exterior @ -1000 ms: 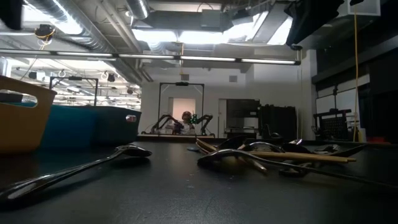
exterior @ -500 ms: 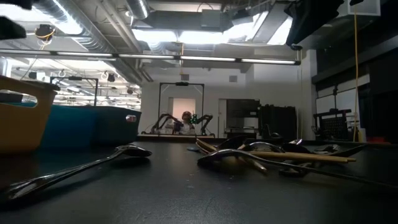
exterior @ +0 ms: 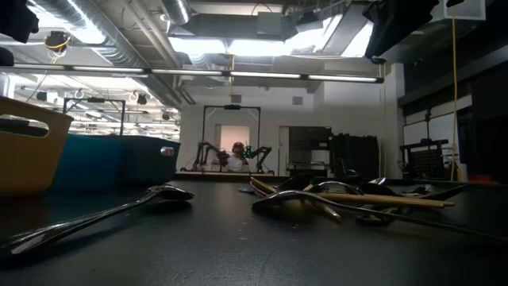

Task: Sort silverware by color (type)
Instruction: Put the black spoon into the orange bin, then put the orange spoon into the light green bin

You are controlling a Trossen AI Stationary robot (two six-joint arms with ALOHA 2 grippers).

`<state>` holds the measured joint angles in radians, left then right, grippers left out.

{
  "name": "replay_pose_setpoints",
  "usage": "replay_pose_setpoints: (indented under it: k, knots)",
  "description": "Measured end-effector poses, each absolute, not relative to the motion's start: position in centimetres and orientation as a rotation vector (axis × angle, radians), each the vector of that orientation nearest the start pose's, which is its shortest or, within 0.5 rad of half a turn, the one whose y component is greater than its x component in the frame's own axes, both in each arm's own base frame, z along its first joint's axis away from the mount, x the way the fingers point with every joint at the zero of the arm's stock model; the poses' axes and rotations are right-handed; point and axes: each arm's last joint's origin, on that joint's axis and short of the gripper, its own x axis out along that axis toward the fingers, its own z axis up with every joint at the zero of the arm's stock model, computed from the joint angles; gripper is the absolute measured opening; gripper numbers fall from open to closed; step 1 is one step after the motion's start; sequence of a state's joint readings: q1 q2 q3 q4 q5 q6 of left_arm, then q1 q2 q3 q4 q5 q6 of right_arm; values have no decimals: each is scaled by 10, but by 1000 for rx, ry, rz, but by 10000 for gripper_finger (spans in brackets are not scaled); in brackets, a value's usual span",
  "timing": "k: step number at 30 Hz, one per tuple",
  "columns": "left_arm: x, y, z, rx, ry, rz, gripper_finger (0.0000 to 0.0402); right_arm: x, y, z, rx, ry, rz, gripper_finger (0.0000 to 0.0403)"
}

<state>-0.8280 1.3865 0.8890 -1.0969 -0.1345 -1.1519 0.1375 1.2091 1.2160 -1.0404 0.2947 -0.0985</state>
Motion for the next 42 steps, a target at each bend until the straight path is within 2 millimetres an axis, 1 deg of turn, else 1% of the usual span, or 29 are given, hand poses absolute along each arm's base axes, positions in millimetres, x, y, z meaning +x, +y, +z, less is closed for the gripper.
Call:
replay_pose_setpoints:
  k: [3,8,12,17,21,38,42]
  knots:
    - [147,-154,202,-187,1453,332,10,219,22,330,-311,1019,-93,106]
    - [147,-154,202,-266,1438,406,13,219,22,330,-312,1019,-93,106]
    - [147,-154,202,-322,1426,457,33,219,22,330,-312,1019,-93,106]
    - [147,-154,202,-330,1424,464,62,219,22,330,-312,1019,-93,106]
    - [147,-154,202,-330,1423,464,73,219,22,330,-312,1019,-93,106]
    - [147,-154,202,-314,1418,456,76,219,22,330,-312,1019,-93,106]
    - [149,-154,202,-349,1410,475,76,219,22,330,-313,1019,-93,106]
